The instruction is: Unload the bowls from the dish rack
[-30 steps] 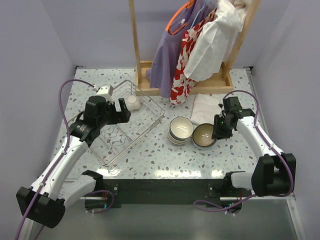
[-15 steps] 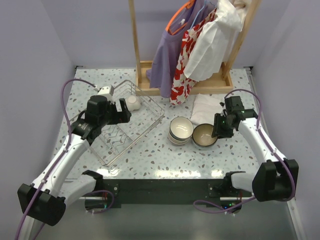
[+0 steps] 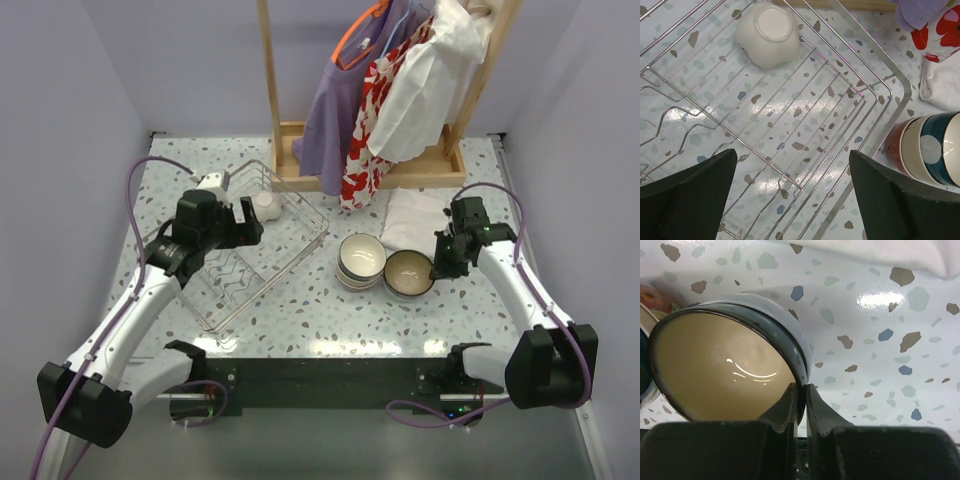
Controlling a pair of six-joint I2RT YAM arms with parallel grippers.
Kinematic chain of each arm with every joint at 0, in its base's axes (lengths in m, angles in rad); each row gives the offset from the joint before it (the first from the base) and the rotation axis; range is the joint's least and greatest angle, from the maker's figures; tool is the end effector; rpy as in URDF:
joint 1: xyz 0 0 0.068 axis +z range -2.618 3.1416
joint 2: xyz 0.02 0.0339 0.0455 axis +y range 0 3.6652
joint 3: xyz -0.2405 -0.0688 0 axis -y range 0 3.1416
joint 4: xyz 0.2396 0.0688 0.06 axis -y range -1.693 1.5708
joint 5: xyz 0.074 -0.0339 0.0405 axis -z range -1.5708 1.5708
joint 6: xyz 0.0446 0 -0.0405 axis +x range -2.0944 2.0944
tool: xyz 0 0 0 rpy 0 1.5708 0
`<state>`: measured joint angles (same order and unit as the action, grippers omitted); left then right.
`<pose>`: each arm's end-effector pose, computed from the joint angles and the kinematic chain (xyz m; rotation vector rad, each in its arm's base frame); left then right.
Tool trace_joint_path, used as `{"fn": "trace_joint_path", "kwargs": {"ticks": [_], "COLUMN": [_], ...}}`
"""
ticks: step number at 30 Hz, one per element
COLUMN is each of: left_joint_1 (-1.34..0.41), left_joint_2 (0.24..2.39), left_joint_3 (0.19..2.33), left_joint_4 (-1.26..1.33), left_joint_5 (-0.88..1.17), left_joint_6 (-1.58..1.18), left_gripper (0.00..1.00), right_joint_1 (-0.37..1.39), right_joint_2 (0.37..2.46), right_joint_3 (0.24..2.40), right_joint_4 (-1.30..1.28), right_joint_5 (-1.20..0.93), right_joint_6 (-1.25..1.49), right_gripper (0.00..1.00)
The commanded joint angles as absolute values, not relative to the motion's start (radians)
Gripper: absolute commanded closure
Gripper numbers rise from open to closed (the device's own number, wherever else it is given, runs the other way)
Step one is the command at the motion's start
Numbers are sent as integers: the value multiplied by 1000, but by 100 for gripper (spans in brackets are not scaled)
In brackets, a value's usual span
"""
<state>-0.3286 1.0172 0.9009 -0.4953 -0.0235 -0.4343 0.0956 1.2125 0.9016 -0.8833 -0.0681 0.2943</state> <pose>0.2233 -0.0750 0.2818 -0.1303 2.2075 -0.4040 0.2244 0.0246 0.2124 0.2577 2.7668 0.1954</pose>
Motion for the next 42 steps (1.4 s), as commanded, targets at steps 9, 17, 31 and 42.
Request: {"fn": "trace_joint_path", "kwargs": {"ticks": [9,17,31,42], "left_joint_1": [-327,-260,-179,-178], "left_joint_2": [1127,1276,1541,1640], "left_joint_3": [928,936,919,879], "left_joint_4": [-394,-263,34,242], "left_joint_5": [-93,-59,3,-83], "left_joint_6": [-517,-682,-968,-1095], "left_gripper": [0,0,0,0], "right_joint_1": [98,98,100,100], "right_joint_2": [1118,994,953,957], "right_joint_3": [1041,1081,1054,1040], "right_joint_4": [-948,-905,-868,-856], "right_joint_5": [-29,-38,-127,-138], "right_joint_6": [290,282,265,249], "right_gripper": [53,22,1,1]}}
